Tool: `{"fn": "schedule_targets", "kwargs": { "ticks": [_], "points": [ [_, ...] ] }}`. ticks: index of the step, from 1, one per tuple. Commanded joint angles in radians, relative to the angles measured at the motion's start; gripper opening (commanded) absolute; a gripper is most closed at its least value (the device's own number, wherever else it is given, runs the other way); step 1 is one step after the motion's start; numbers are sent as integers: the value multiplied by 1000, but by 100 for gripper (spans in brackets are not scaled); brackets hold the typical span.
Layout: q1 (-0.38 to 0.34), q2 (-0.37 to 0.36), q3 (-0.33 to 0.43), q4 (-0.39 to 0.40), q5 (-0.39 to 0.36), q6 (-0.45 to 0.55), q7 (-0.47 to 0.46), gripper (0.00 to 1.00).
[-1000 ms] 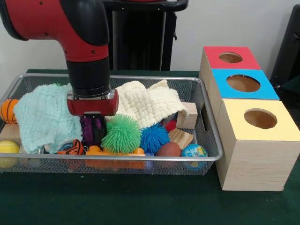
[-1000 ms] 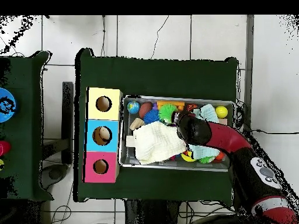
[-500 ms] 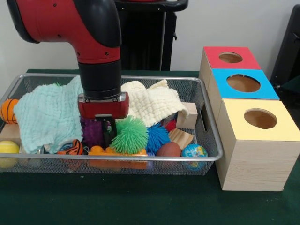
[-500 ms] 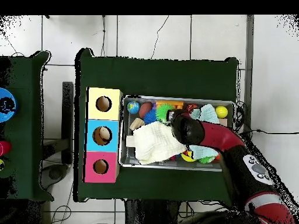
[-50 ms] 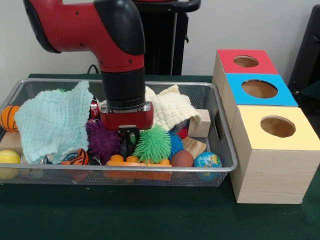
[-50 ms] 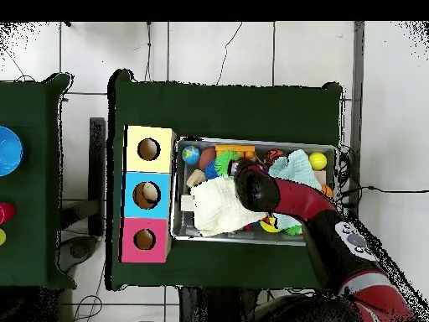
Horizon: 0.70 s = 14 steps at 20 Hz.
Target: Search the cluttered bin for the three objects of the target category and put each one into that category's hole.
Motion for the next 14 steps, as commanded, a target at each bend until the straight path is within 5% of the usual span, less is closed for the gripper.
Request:
{"fn": "schedule_targets", "kwargs": {
  "ticks": [1, 14],
  "points": [
    [81, 85, 34, 128, 108, -111, 330, 0],
    [143, 75, 41, 188, 242, -171, 385, 0]
  ]
}}
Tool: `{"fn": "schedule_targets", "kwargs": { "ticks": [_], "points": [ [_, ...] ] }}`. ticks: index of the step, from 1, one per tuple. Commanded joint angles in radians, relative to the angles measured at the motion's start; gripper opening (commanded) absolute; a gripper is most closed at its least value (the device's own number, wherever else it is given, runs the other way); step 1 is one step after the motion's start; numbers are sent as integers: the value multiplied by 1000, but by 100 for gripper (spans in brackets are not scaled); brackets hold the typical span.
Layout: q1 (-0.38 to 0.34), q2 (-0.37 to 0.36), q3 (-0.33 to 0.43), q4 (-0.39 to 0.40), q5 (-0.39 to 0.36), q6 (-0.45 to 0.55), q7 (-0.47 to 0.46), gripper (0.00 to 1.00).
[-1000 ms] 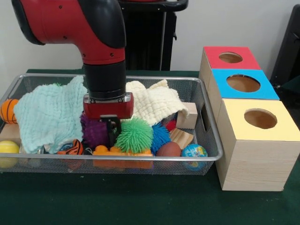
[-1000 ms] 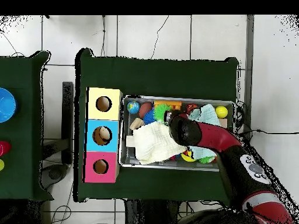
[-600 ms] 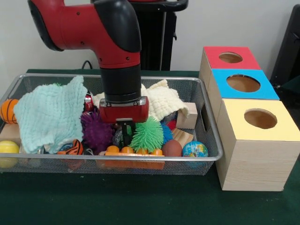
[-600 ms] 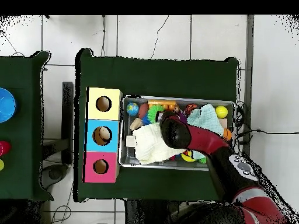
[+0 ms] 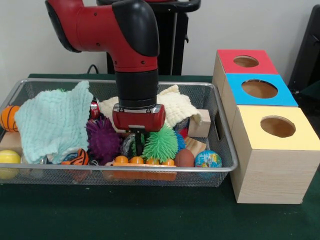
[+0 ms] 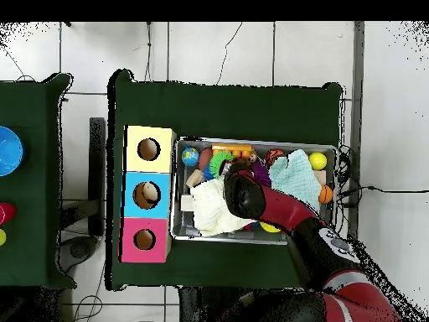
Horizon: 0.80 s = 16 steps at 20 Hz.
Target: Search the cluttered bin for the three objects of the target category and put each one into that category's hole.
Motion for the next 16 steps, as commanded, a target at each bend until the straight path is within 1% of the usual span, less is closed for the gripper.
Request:
{"fn": "schedule_targets", "kwargs": {
  "ticks": [1, 8, 13, 16],
  "points": [
    [81, 60, 106, 123, 88, -22, 294, 0],
    [136, 21, 78, 166, 161, -45, 349, 0],
    [182, 12, 74, 196, 230, -93, 417, 0],
    [195, 21, 91, 205, 260, -129, 447, 0]
  ]
}}
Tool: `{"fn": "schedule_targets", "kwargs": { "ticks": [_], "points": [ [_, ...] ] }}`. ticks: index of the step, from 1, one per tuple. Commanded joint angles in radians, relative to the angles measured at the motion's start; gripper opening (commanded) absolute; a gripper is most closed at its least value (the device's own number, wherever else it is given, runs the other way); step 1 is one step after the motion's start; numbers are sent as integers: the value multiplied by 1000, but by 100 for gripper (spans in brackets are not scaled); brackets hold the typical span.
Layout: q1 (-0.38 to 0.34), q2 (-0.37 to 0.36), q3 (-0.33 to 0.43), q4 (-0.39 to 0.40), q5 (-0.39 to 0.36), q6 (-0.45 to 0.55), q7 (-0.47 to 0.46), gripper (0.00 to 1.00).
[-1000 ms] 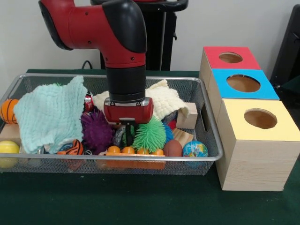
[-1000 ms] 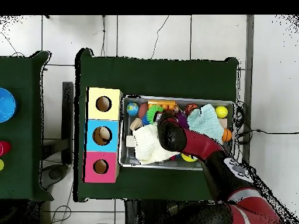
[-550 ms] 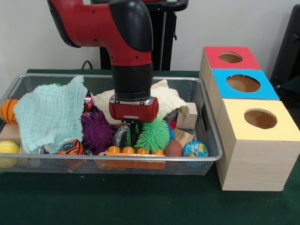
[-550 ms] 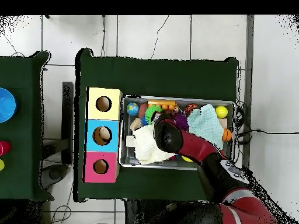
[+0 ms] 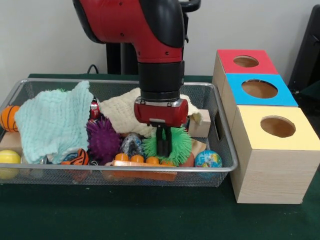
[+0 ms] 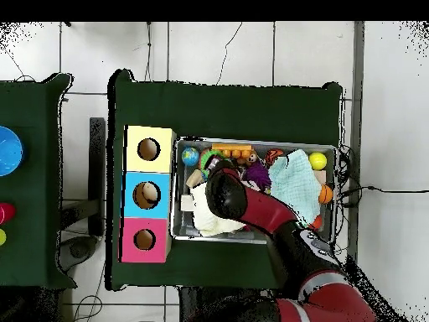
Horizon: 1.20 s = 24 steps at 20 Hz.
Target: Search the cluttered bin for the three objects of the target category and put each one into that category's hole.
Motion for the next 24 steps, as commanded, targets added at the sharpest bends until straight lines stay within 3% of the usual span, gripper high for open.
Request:
{"fn": "schedule_targets", "kwargs": {
  "ticks": [1, 18, 24],
  "points": [
    [93, 75, 123, 138, 95, -52, 351, 0],
    [134, 100, 146, 120, 131, -107, 416, 0],
    [135, 58, 136, 136, 142, -60, 400, 0]
  ]
}}
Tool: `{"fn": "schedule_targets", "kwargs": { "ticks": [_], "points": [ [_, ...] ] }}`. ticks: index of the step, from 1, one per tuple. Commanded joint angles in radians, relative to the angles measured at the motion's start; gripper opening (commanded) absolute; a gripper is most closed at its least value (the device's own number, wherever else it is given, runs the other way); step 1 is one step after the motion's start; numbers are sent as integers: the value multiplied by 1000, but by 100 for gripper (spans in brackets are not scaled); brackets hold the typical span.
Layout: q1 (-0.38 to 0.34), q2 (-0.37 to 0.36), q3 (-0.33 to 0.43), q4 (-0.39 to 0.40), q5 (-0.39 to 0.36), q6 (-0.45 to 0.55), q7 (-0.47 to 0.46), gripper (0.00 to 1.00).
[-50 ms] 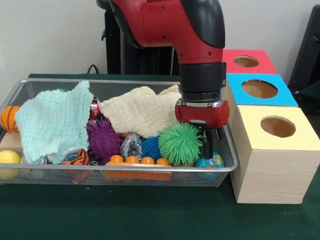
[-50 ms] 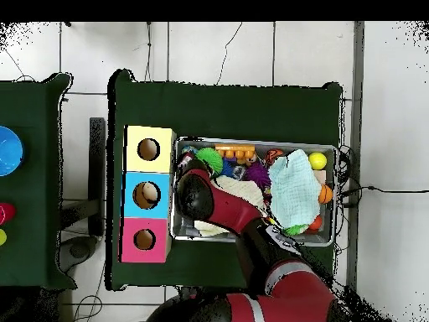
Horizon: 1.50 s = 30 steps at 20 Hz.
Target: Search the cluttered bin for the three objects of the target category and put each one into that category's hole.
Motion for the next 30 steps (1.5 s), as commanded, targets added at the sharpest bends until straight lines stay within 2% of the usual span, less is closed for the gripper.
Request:
{"fn": "schedule_targets", "kwargs": {
  "ticks": [1, 5, 10, 13, 17, 24, 28, 30],
  "points": [
    [34, 45, 95, 94, 40, 55, 253, 0],
    [56, 7, 69, 109, 53, 71, 248, 0],
    [112, -168, 31, 177, 156, 252, 268, 0],
    [119, -232, 35, 202, 195, 316, 272, 0],
    [110, -241, 24, 194, 200, 343, 236, 0],
    [16, -248, 29, 172, 136, 392, 124, 0],
    [-29, -279, 30, 158, 119, 480, 78, 0],
    [-47, -286, 35, 156, 113, 493, 69, 0]
  ]
}}
